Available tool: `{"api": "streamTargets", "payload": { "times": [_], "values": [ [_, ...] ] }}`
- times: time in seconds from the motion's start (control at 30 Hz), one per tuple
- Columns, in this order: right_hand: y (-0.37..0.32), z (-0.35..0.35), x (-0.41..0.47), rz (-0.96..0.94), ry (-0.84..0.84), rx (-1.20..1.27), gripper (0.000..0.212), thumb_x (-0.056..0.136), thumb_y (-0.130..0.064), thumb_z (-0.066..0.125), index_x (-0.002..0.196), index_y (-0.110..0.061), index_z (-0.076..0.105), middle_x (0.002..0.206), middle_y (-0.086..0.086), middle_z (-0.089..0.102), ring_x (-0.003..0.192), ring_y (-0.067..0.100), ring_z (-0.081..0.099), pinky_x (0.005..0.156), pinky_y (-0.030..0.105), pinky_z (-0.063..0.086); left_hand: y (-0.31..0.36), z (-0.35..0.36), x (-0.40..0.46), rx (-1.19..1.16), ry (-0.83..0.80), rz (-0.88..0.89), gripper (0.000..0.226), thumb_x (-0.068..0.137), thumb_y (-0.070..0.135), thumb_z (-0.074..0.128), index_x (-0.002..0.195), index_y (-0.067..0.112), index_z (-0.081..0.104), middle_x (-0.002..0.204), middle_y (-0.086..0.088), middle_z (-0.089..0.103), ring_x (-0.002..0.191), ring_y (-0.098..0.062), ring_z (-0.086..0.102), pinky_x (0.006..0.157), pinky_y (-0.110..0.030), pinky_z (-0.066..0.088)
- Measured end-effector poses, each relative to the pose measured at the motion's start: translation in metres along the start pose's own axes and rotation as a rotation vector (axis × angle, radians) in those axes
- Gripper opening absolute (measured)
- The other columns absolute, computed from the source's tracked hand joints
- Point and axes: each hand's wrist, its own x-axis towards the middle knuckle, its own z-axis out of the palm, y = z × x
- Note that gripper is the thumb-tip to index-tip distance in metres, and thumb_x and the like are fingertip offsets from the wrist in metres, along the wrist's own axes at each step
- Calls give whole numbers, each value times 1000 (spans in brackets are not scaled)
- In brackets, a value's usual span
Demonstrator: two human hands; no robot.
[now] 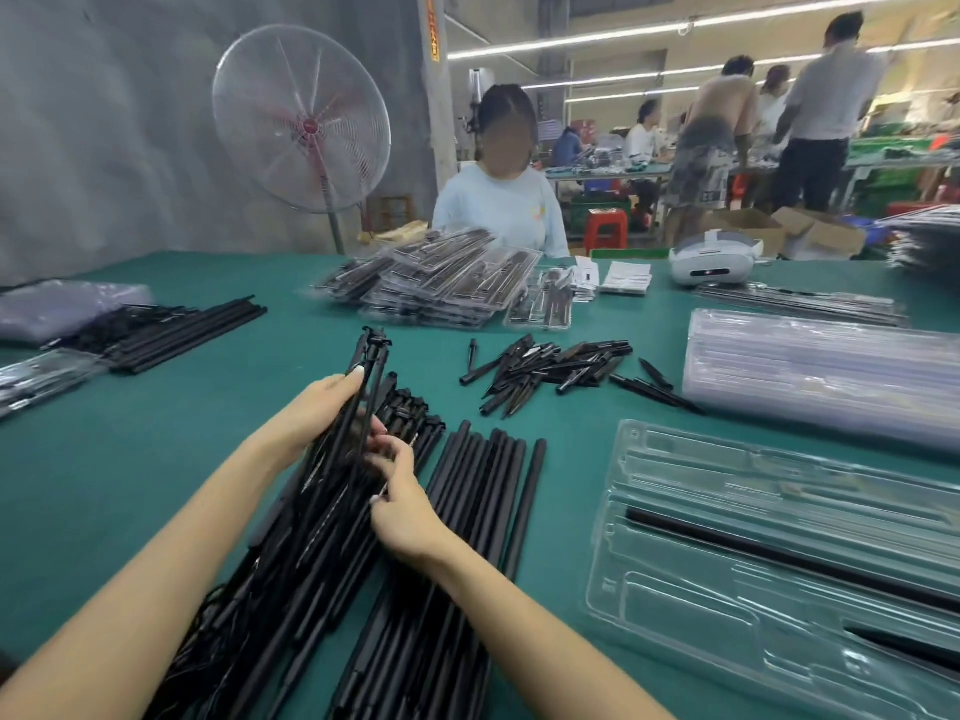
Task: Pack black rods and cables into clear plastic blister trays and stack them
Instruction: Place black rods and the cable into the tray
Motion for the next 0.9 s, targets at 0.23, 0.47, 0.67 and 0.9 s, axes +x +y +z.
{"api": "streamTargets", "payload": {
  "times": [0.23,0.47,0.67,0.9],
  "values": [
    [11,-8,-2,-86,-35,-807,54,101,-25,41,151,-29,22,148,6,31,128,34,26,106,44,26,-11,-4,14,316,122,-50,67,101,51,21,107,3,66,117,-16,62,110,-30,56,101,-37,39],
    [10,-2,-2,-87,131,-852,39,99,-20,34,136,-29,39,126,9,40,115,32,33,96,45,30,-17,-10,20,10,148,-170,62,99,56,26,72,7,52,62,-9,52,54,-23,49,57,-30,42],
    [-2,-3,12,195,128,-606,32,102,-37,29,126,-27,49,139,20,35,128,40,26,107,48,22,-28,-8,19,-17,-73,-77,47,93,54,45,86,12,63,73,-7,63,61,-20,59,59,-29,48],
    [-11,-9,23,280,260,-317,27,92,-21,56,119,-23,56,124,8,55,123,31,41,106,43,35,-39,-7,21,-53,-219,-12,37,101,34,39,97,8,64,91,-16,64,80,-25,59,74,-35,49]
  ]
}}
